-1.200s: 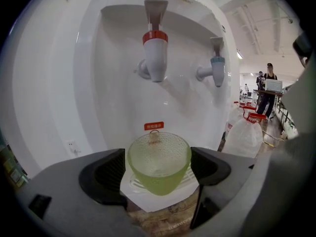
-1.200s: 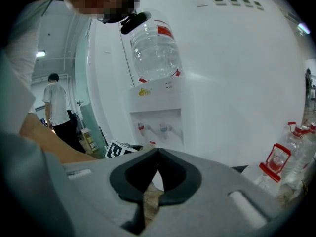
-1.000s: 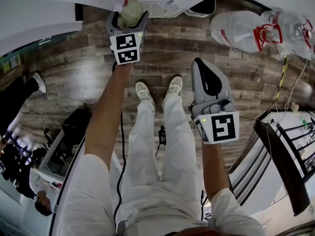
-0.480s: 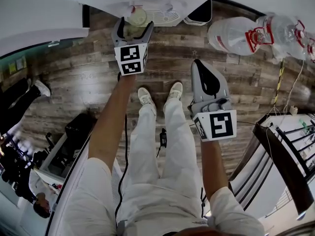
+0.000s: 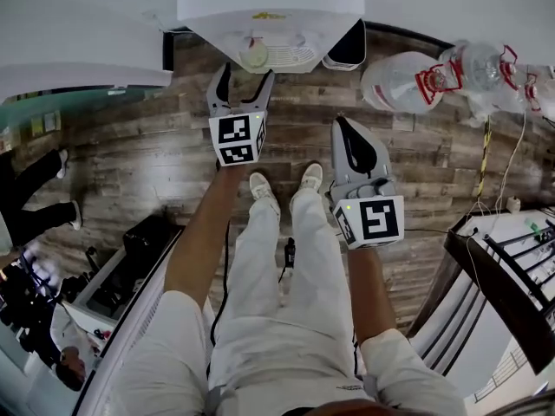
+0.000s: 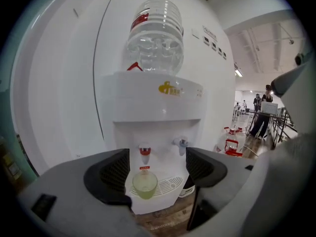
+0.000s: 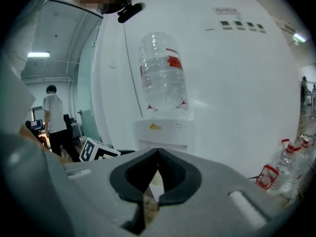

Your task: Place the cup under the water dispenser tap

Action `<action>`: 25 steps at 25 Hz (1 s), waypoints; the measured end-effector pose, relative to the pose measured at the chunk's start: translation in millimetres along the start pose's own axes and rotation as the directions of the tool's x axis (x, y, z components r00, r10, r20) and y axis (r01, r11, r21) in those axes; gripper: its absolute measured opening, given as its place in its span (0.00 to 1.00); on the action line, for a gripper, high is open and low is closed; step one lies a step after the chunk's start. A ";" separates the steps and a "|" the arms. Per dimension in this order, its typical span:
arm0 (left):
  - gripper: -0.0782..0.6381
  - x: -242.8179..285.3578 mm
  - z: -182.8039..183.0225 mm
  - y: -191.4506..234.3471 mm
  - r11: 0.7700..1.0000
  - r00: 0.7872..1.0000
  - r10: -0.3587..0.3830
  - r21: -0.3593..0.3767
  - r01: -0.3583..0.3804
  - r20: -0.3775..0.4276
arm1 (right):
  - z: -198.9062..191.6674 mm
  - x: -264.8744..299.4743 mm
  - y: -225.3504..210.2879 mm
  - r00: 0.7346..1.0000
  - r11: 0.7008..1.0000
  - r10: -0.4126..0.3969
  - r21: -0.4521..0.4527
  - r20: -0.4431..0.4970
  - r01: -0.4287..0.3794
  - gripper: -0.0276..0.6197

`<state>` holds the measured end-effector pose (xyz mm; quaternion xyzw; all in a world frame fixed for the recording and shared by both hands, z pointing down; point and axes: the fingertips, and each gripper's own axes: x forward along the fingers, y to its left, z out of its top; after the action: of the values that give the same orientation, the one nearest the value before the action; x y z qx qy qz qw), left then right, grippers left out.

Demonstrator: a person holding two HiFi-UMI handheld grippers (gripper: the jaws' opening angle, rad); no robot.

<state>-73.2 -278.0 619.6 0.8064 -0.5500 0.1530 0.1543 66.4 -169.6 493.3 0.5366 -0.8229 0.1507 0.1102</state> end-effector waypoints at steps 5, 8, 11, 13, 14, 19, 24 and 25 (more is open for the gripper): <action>0.53 -42.7 44.4 -10.6 1.000 0.999 -0.011 -0.015 0.012 0.031 | 28.3 -17.7 10.0 1.000 1.000 -0.012 0.010 0.023 0.012 0.04; 0.48 -71.1 74.9 -21.1 1.000 0.999 -0.018 -0.018 0.019 0.050 | 50.1 -32.9 16.6 0.999 1.000 -0.018 0.011 0.038 0.017 0.04; 0.43 -96.7 103.4 -27.8 1.000 0.998 -0.022 -0.017 0.023 0.066 | 69.8 -47.7 21.9 0.998 0.999 -0.030 0.027 0.049 0.029 0.04; 0.41 -110.7 127.1 -31.7 0.999 0.996 -0.027 -0.017 0.029 0.087 | 83.9 -55.0 23.3 0.998 0.999 -0.038 0.025 0.059 0.036 0.04; 0.39 -121.1 137.5 -35.6 0.999 0.995 -0.030 -0.016 0.031 0.092 | 90.3 -61.4 25.4 0.998 0.999 -0.039 0.025 0.058 0.038 0.04; 0.32 -174.8 183.7 -61.9 0.998 0.992 -0.053 -0.020 0.056 0.110 | 128.0 -95.0 37.4 0.997 0.999 -0.040 0.031 0.073 0.038 0.04; 0.20 -214.9 221.5 -77.7 0.996 0.988 -0.071 -0.040 0.077 0.135 | 168.0 -118.1 49.4 0.994 0.999 -0.039 0.035 0.106 0.036 0.04; 0.18 -221.2 226.3 -80.0 0.996 0.988 -0.072 -0.041 0.078 0.135 | 174.7 -123.2 50.3 0.993 0.998 -0.043 0.042 0.111 0.038 0.04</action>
<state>-58.1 -158.9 316.1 0.8313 -0.5315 0.0803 0.1414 66.0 -109.8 281.9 0.5629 -0.8136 0.1344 0.0561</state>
